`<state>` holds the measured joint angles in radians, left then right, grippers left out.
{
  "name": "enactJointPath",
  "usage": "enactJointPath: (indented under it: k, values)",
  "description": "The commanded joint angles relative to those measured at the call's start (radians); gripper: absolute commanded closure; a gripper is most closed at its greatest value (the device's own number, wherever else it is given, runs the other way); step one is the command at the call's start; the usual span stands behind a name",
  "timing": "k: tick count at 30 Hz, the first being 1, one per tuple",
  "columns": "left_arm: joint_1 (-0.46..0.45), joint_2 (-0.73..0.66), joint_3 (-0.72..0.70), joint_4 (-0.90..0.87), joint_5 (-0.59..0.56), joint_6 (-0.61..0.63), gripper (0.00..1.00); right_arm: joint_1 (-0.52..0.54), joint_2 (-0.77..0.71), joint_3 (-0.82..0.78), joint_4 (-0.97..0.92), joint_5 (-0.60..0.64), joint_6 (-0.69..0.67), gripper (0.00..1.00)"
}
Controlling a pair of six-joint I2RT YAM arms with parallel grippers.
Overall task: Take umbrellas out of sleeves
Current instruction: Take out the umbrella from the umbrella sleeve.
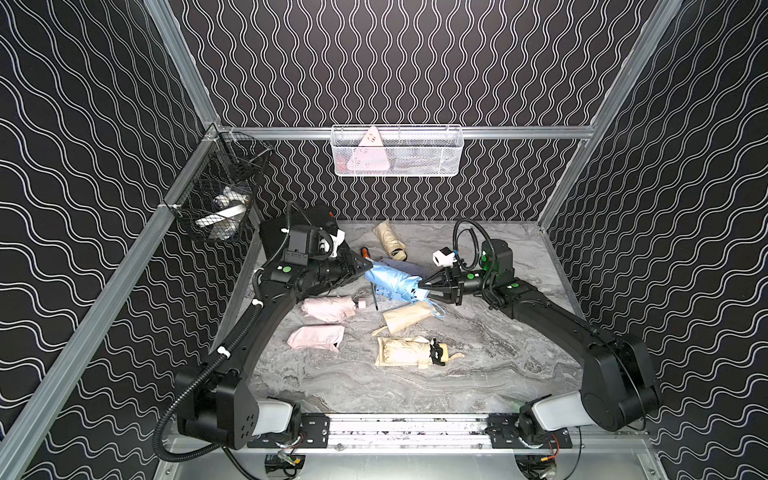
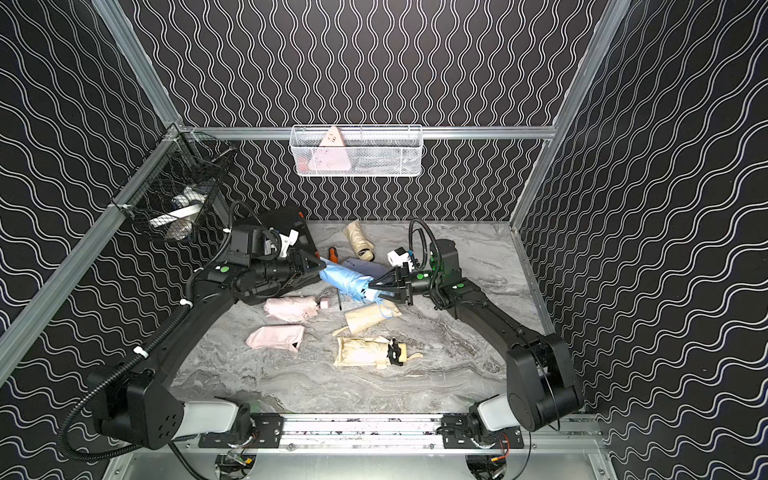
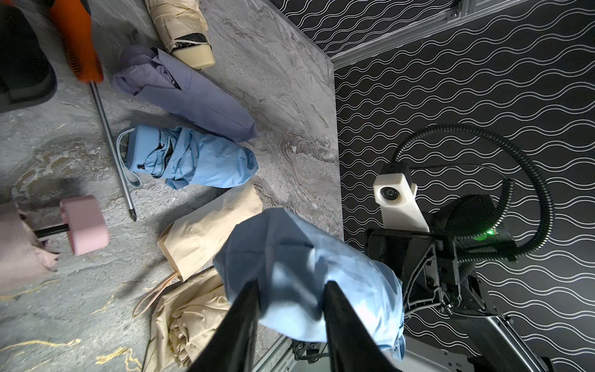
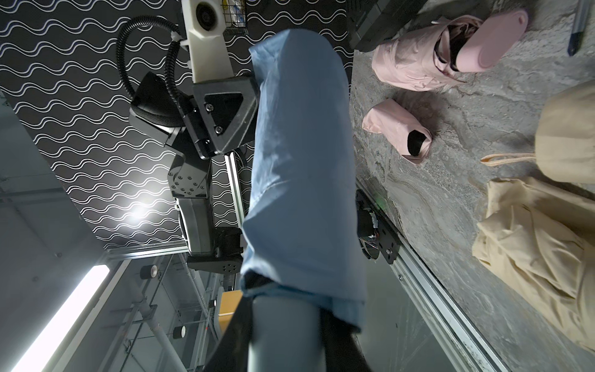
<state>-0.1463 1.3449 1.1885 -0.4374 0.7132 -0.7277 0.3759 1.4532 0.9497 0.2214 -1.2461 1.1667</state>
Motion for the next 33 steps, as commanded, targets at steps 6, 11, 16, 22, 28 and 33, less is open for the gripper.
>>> enactJointPath:
  k: [6, 11, 16, 22, 28, 33]
  values:
    - [0.001, 0.002, 0.018, -0.040, -0.010, 0.049, 1.00, 0.007, -0.016, 0.012, 0.018, -0.021, -0.025, 0.94]
    - [0.001, 0.008, 0.052, -0.145, -0.093, 0.113, 1.00, 0.007, -0.021, 0.015, -0.009, -0.020, -0.046, 0.94]
    - [0.001, 0.007, 0.107, -0.300, -0.274, 0.198, 1.00, 0.006, -0.025, 0.012, -0.017, -0.018, -0.053, 0.96]
    - [0.006, 0.009, 0.141, -0.357, -0.390, 0.236, 1.00, 0.006, -0.030, 0.011, -0.021, -0.025, -0.058, 0.97]
    - [0.013, 0.032, 0.189, -0.386, -0.437, 0.256, 1.00, 0.006, -0.041, 0.006, -0.035, -0.032, -0.067, 0.97]
    - [0.019, 0.052, 0.249, -0.450, -0.553, 0.301, 1.00, 0.001, -0.060, -0.004, -0.036, -0.029, -0.064, 0.97]
